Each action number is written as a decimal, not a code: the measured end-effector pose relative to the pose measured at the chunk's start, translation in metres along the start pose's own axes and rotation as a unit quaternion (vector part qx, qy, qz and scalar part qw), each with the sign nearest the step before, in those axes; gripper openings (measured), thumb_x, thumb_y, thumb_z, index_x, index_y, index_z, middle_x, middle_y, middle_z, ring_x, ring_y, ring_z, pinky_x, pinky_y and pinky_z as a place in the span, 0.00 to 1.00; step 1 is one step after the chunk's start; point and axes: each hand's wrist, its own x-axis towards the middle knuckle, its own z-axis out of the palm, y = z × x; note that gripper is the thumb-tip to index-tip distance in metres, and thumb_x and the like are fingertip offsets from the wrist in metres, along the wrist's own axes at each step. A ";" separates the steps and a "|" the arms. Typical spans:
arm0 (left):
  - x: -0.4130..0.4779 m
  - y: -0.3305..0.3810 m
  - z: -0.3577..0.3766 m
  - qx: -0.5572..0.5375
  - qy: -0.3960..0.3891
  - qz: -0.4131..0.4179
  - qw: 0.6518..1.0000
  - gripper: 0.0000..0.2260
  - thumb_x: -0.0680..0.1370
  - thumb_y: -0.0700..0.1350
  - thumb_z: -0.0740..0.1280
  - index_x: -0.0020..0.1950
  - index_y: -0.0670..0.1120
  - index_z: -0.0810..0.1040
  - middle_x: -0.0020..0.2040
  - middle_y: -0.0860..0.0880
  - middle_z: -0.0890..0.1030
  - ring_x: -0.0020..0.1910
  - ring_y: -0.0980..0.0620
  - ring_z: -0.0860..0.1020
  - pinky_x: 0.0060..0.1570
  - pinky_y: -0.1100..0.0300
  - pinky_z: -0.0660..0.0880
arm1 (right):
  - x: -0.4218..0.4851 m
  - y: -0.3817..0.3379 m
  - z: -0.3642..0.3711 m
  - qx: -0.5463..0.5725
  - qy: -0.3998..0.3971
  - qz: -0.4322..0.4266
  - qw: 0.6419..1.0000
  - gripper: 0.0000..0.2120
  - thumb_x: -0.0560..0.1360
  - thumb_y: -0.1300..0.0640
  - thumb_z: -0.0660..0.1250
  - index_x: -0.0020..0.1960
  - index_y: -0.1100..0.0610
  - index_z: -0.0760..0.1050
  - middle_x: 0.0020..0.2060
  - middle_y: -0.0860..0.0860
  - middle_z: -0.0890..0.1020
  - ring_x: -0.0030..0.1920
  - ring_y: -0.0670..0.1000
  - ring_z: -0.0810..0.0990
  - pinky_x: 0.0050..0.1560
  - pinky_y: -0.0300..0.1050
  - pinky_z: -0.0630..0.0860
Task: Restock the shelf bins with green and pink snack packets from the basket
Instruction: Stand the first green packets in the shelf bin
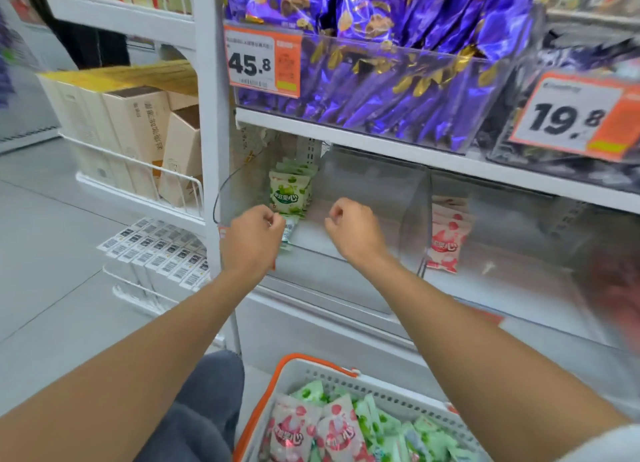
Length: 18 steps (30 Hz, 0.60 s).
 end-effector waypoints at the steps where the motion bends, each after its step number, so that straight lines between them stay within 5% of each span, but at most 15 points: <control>1: -0.011 0.003 0.002 -0.006 -0.028 0.002 1.000 0.11 0.76 0.49 0.60 0.39 0.46 0.77 0.32 0.49 0.80 0.34 0.47 0.79 0.39 0.54 0.75 | -0.017 0.001 -0.008 -0.007 0.012 -0.018 1.000 0.02 0.75 0.58 0.65 0.45 0.55 0.76 0.41 0.51 0.81 0.43 0.55 0.79 0.41 0.45 0.73; 5: -0.058 0.006 0.014 0.019 -0.126 0.024 0.992 0.11 0.76 0.47 0.62 0.39 0.43 0.78 0.35 0.44 0.80 0.38 0.43 0.78 0.40 0.53 0.74 | -0.091 0.016 -0.015 -0.044 0.022 -0.055 0.997 0.03 0.75 0.57 0.62 0.44 0.54 0.74 0.41 0.52 0.81 0.42 0.57 0.78 0.41 0.48 0.72; 10: -0.112 -0.033 0.041 0.133 -0.324 0.046 0.936 0.12 0.77 0.47 0.62 0.35 0.45 0.75 0.36 0.44 0.80 0.37 0.45 0.77 0.39 0.54 0.74 | -0.182 0.078 0.022 -0.076 -0.107 -0.028 0.991 0.04 0.77 0.57 0.61 0.46 0.54 0.74 0.44 0.52 0.81 0.45 0.57 0.79 0.39 0.46 0.69; 13: -0.133 -0.067 0.063 0.188 -0.413 0.035 0.890 0.11 0.77 0.46 0.62 0.37 0.44 0.77 0.38 0.45 0.80 0.38 0.46 0.78 0.42 0.57 0.75 | -0.229 0.127 0.055 -0.023 -0.214 0.102 0.971 0.09 0.79 0.55 0.62 0.54 0.57 0.77 0.50 0.54 0.81 0.52 0.55 0.79 0.47 0.45 0.73; 18: -0.146 -0.092 0.087 0.203 -0.446 0.008 0.872 0.10 0.77 0.45 0.61 0.38 0.45 0.77 0.38 0.44 0.79 0.35 0.46 0.78 0.40 0.53 0.78 | -0.269 0.166 0.101 0.062 -0.237 0.255 0.936 0.14 0.78 0.52 0.66 0.58 0.61 0.74 0.51 0.57 0.80 0.51 0.56 0.78 0.54 0.43 0.74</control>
